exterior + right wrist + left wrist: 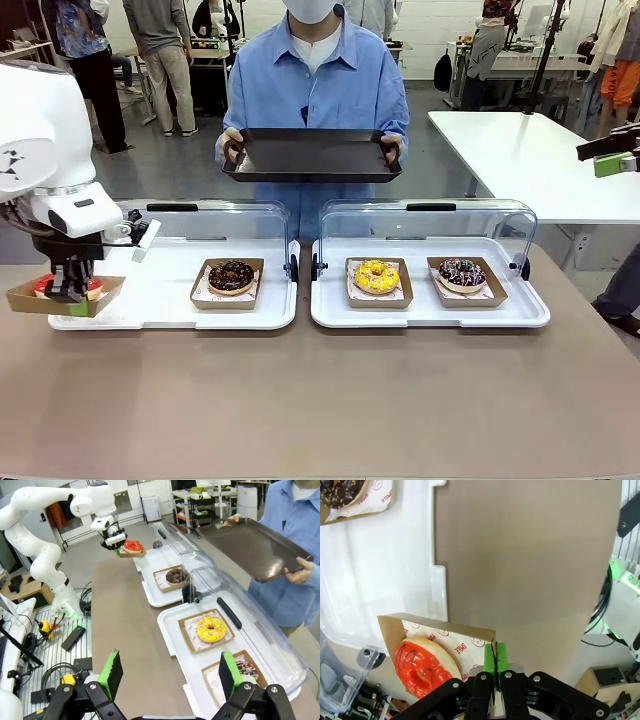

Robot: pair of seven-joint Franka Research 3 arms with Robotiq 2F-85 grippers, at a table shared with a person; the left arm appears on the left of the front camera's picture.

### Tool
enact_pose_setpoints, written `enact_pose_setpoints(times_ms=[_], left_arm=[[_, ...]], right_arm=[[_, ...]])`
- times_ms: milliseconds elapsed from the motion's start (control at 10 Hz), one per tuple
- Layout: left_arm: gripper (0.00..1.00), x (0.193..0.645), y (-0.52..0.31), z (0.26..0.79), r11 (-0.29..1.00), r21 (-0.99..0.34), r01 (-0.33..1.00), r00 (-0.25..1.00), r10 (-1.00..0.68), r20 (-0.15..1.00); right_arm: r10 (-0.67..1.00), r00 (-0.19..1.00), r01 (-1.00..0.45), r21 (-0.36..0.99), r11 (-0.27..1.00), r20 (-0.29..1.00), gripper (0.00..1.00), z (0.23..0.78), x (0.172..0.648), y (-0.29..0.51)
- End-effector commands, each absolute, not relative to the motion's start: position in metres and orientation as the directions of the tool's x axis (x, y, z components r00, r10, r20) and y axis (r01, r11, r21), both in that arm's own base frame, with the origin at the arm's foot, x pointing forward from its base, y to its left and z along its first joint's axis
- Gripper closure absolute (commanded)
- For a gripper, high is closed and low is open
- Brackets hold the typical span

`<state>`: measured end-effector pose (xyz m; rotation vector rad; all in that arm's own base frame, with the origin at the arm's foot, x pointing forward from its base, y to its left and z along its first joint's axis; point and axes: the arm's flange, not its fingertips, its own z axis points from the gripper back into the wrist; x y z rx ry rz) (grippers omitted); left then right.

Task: Provide the desired donut to the person.
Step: Pick up and lift the Paper togo box containing the Donut pointed at by the person, then place the picked Paper togo box onto the Handle tray extended by the person.

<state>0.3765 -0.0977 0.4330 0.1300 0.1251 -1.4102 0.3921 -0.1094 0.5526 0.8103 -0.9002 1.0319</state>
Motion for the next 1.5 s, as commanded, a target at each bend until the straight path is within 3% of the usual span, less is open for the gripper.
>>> enact_pose_setpoints(times_ms=[0,300,800,1000,1100,1200,1400], left_arm=[[1.0,0.348,-0.1,0.453,0.149,0.087,0.985,0.163,-0.968,-0.188],[1.0,0.32,-0.117,0.513,0.127,0.172,0.977,0.151,-0.979,-0.139],[1.0,0.32,-0.132,0.603,0.115,0.102,0.988,0.116,-0.993,-0.002],[1.0,0.321,-0.127,0.608,0.095,0.042,0.995,0.095,-0.995,0.02],[1.0,0.321,-0.117,0.603,-0.016,0.014,1.0,-0.017,-0.999,0.041],[1.0,0.318,-0.129,0.609,0.112,0.091,0.99,0.113,-0.994,0.001],[1.0,0.318,-0.129,0.609,0.112,0.091,0.99,0.113,-0.994,0.001]], right_arm=[[0.352,0.241,-0.944,0.134,0.3,0.904,0.0,0.553,0.393,-0.11],[0.352,0.241,-0.944,0.134,0.3,0.904,0.0,0.553,0.393,-0.11],[0.352,0.241,-0.944,0.134,0.3,0.904,0.0,0.553,0.393,-0.11],[0.352,0.241,-0.944,0.134,0.3,0.904,0.0,0.553,0.393,-0.11],[0.352,0.241,-0.944,0.134,0.3,0.904,0.0,0.553,0.393,-0.11],[0.352,0.241,-0.944,0.134,0.3,0.904,0.0,0.553,0.393,-0.11],[0.352,0.241,-0.944,0.134,0.3,0.904,0.0,0.553,0.393,-0.11]])
